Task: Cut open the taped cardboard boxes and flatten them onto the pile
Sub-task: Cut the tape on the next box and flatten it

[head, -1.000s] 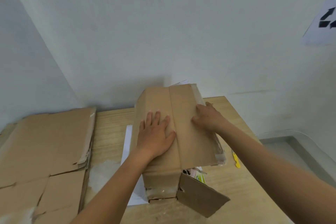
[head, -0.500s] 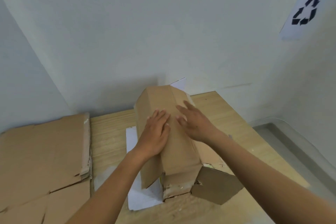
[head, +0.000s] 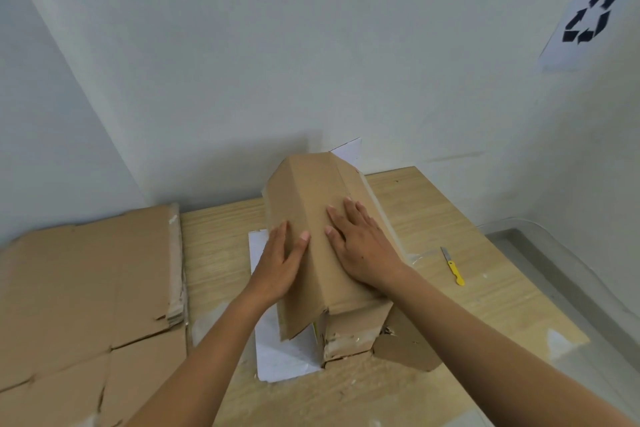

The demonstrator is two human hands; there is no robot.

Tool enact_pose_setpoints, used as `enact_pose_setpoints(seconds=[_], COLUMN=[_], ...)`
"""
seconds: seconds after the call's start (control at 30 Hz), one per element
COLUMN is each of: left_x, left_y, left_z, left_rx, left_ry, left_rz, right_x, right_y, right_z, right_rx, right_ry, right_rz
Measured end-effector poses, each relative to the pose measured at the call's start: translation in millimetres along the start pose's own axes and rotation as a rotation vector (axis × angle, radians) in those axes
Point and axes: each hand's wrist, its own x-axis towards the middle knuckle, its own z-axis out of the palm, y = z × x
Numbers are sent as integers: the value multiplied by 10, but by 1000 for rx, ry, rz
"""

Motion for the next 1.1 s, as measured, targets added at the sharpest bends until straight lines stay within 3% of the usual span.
enact_pose_setpoints(seconds=[0.1,0.27,0.47,0.67,0.87,1.1], left_x=[-29,-10,24,-39,-65,-74], left_y=[-55,-17,-1,245,739,1095], left_z=[-43,-122,-301,-593,-620,-170], left_rx=[-258,-301,-209,-228,-358,-199], left_ry=[-28,72,260,501,383,145], left_rz=[-157,-208,-169,14,171,280], right_x=[11,24,34,24,6,-49], right_y=[24,31,41,15,-31,116], right_z=[5,23,32,38,37,-140], right_rx=[-1,-3,-11,-34,-30,259], right_ry=[-1,5,16,18,35,163], right_rz=[7,7,10,7,12,-25])
